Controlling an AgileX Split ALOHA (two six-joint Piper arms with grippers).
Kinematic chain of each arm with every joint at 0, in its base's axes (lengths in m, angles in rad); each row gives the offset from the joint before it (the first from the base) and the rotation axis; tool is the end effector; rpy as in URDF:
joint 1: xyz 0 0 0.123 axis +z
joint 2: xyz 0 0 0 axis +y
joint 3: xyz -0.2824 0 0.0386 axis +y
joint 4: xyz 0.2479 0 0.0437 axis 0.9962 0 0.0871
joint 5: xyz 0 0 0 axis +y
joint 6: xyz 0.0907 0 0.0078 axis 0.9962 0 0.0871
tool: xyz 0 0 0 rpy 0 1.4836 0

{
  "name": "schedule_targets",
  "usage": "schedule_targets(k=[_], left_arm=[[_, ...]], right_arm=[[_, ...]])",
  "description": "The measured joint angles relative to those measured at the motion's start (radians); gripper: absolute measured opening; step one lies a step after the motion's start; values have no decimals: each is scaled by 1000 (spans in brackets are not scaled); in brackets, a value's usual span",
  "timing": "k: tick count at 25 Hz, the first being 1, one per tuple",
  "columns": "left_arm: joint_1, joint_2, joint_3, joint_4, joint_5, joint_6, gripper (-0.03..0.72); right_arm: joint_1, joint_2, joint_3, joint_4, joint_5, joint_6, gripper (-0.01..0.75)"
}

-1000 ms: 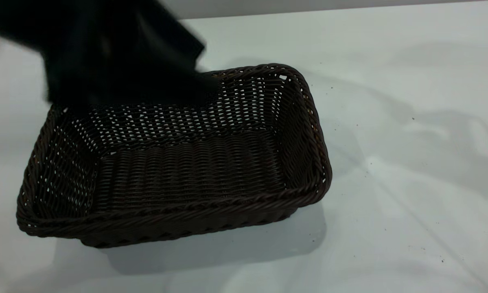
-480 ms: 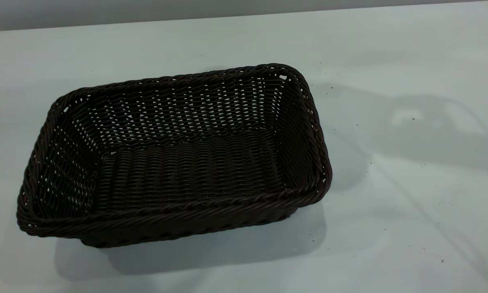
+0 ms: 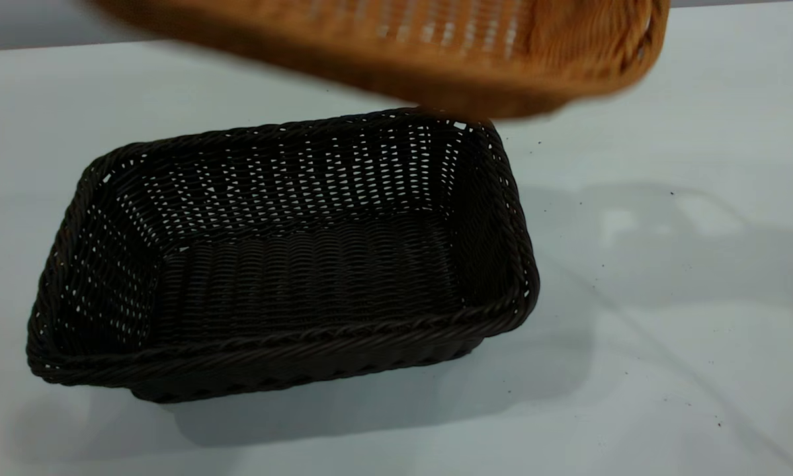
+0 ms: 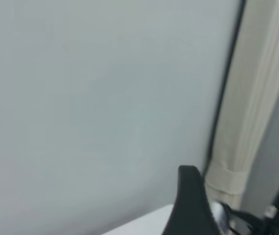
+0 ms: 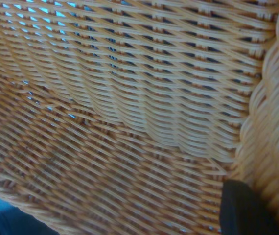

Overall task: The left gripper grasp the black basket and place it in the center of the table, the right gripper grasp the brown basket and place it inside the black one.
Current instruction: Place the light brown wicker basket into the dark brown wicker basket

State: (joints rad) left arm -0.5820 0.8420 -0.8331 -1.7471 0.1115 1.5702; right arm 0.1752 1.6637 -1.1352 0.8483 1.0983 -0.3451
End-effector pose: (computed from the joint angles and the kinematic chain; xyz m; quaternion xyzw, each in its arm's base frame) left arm 0.1440 -0.1069 0.4097 0.1744 0.6488 -0.3086 0.6733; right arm 0.2998 0.1149 0.2472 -0.0590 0.9273 0.3668 0.0455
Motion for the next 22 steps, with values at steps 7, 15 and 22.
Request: schedule_targets(k=[7,15,22], left_arm=[[0,0,-3,11,-85,0,439],[1,0,-3,101,-186,0,439],[1,0,-20,114,-245,0,439]], right_arm=[[56,35,-31,-40,12,59,99],[84,139,-183,-167,111,148,99],[145,211,-219,-176,129,149,99]])
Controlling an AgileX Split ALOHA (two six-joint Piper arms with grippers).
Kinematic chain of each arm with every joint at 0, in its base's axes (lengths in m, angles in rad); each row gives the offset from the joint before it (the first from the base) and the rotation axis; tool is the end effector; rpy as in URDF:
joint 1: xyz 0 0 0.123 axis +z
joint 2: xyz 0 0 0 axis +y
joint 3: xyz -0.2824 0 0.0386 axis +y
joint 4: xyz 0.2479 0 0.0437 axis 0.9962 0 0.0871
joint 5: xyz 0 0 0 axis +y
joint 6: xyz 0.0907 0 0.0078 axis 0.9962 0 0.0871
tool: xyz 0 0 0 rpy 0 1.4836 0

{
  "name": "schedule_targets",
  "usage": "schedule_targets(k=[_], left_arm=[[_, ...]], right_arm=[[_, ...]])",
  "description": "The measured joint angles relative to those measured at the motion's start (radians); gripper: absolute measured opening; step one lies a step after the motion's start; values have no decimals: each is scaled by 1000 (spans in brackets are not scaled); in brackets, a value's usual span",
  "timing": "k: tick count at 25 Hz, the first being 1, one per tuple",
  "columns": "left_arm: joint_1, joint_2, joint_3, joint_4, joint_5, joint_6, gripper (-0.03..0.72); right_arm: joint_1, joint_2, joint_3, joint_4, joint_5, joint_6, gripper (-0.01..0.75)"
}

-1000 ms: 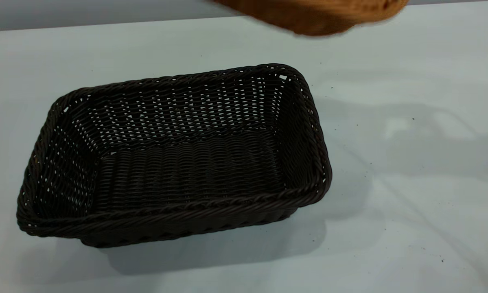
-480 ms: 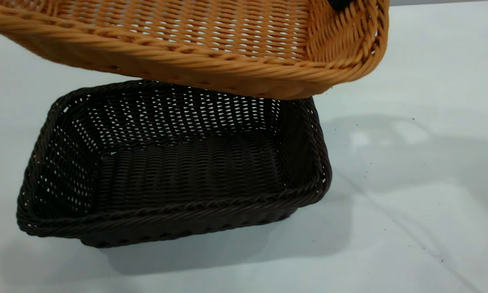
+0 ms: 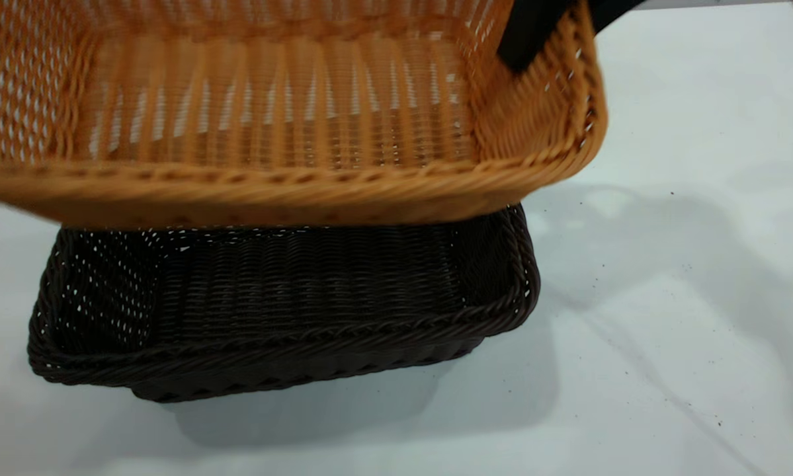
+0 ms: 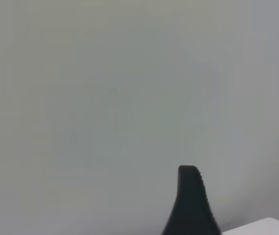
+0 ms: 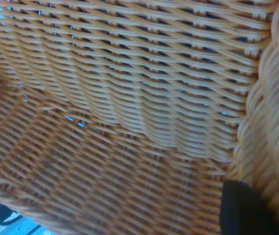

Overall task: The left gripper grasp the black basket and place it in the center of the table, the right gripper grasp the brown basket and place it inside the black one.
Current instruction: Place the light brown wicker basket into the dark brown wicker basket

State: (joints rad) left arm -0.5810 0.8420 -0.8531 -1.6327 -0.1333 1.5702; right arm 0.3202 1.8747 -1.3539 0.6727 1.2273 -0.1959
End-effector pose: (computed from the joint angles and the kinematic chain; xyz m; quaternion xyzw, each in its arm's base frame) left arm 0.1554 -0.0877 0.4139 0.1249 0.6632 -0.1906 0.7129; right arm 0.3226 0.1633 0.2218 0.1198 -0.9437 -0.3022 0.0614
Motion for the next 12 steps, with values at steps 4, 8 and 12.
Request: schedule_targets(k=[4,8,12], left_arm=[[0,0,-3,0,-14,0,439],[0,0,-3,0,-21,0,437],[0,0,-3,-6,-21,0,424]], right_arm=[[19,41,0,-9,-9,5,99],[26,80,0,3,-9,0,99],[30,111,0,3,-9,-3,99]])
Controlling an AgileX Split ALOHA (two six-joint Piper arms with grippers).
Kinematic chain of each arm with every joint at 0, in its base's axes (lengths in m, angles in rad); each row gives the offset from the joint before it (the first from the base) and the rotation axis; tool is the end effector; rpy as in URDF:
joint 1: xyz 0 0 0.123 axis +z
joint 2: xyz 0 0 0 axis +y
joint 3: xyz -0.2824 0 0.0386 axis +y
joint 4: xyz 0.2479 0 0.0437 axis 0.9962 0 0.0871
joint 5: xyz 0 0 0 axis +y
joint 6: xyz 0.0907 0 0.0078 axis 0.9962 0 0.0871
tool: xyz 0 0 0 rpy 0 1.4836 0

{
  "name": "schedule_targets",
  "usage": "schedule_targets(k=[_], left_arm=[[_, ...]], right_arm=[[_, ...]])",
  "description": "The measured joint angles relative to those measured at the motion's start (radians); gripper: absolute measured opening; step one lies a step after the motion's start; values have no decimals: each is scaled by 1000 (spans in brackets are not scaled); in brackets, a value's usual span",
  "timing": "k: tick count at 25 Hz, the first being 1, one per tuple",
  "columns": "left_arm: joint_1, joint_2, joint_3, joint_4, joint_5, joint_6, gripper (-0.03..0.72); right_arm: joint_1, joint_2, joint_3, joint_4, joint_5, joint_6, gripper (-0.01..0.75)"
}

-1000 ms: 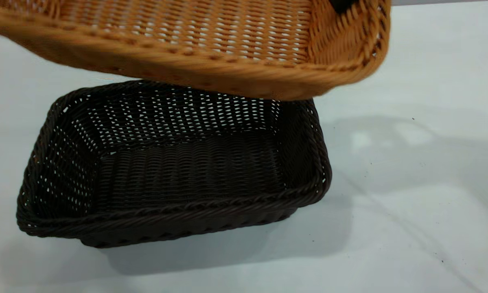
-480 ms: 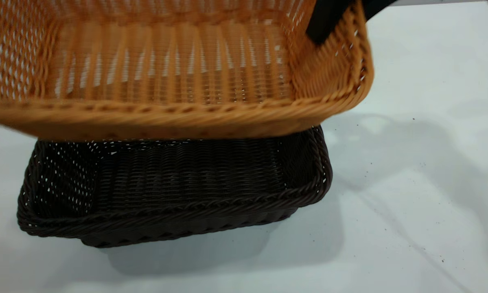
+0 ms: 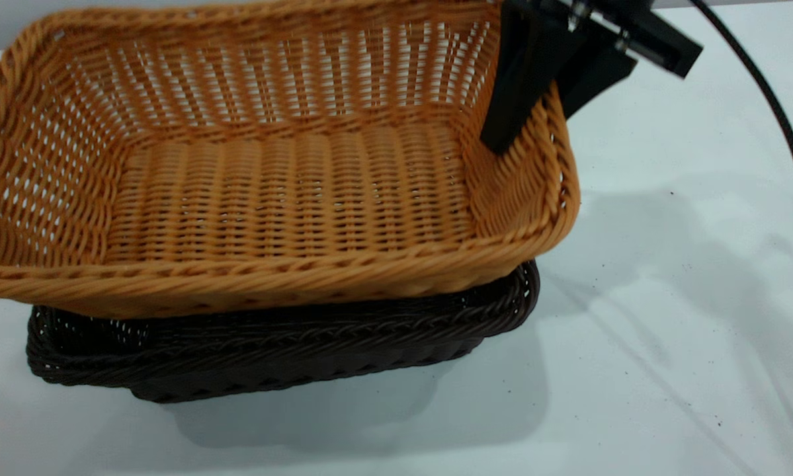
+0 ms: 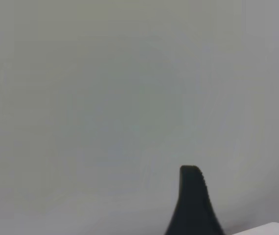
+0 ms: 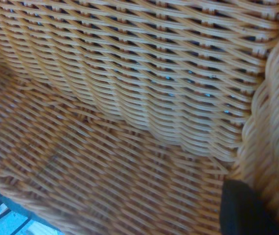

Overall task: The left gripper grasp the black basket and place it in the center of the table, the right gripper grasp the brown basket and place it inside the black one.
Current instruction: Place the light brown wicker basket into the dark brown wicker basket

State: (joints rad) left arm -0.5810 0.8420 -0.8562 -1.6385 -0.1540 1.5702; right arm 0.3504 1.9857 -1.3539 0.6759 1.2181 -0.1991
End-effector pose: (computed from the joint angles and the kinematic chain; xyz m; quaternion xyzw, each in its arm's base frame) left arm 0.1560 -0.0859 0.4148 0.1154 0.6647 -0.1861 0.7143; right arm 0.3266 0.1763 0.1815 0.1164 -0.9429 -0.2911 0.1127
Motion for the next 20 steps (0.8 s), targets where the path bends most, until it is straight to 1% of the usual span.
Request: schedule_targets(k=[5,8,20], left_arm=[[0,0,0,-1,3,0,409],[0,0,0,-1,3,0,407],[0,0,0,-1,3,0,407]], right_arm=[[2,10,0,5,-5,-6,99],[2,10,0,6,-29,-6,99],[9,48,0,15,-44,-6,99]])
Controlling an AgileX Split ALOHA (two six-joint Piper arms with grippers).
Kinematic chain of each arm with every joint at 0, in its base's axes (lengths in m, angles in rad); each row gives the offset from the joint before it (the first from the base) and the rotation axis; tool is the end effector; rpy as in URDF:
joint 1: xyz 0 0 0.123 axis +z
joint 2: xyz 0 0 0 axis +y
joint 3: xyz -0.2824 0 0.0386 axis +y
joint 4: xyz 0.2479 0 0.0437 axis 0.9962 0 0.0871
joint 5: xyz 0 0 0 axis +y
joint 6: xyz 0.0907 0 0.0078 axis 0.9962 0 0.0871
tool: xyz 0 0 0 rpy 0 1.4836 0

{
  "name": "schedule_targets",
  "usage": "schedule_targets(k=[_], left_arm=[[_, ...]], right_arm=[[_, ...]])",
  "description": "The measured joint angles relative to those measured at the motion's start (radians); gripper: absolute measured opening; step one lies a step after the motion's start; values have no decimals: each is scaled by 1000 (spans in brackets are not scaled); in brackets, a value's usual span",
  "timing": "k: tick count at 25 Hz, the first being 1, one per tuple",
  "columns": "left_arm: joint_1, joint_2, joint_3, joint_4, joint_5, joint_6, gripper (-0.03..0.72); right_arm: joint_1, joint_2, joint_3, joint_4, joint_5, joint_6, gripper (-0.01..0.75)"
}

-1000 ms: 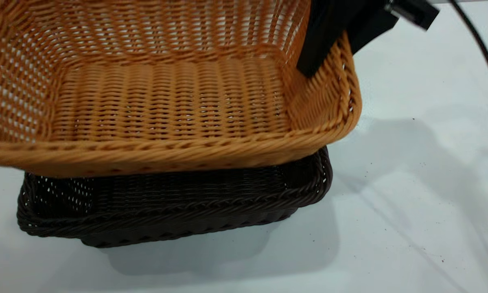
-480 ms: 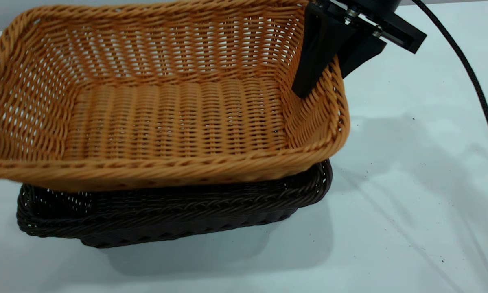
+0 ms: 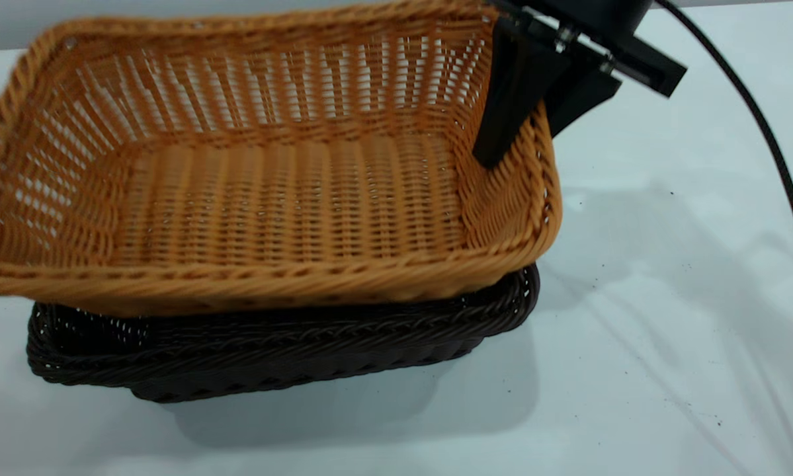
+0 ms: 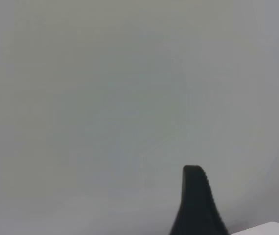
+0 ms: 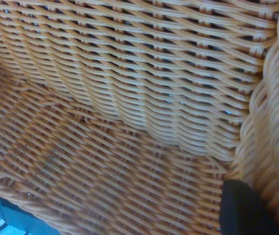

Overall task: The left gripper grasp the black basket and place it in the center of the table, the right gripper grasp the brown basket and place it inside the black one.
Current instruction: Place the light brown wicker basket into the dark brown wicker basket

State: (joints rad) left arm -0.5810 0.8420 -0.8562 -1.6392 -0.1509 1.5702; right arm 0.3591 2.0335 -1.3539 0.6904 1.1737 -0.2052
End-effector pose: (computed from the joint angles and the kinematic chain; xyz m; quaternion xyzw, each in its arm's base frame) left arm 0.1559 -0.0862 0.4148 0.1162 0.6645 -0.1874 0.7140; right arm 0.3312 0.1815 0.1633 0.1064 -0.9442 -0.2899 0.1144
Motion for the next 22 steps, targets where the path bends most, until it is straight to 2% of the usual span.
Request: schedule_targets(k=[22], left_arm=[[0,0,1,-3,-1,0,407]], right_arm=[[1,59,0,-12,-22,-19,99]])
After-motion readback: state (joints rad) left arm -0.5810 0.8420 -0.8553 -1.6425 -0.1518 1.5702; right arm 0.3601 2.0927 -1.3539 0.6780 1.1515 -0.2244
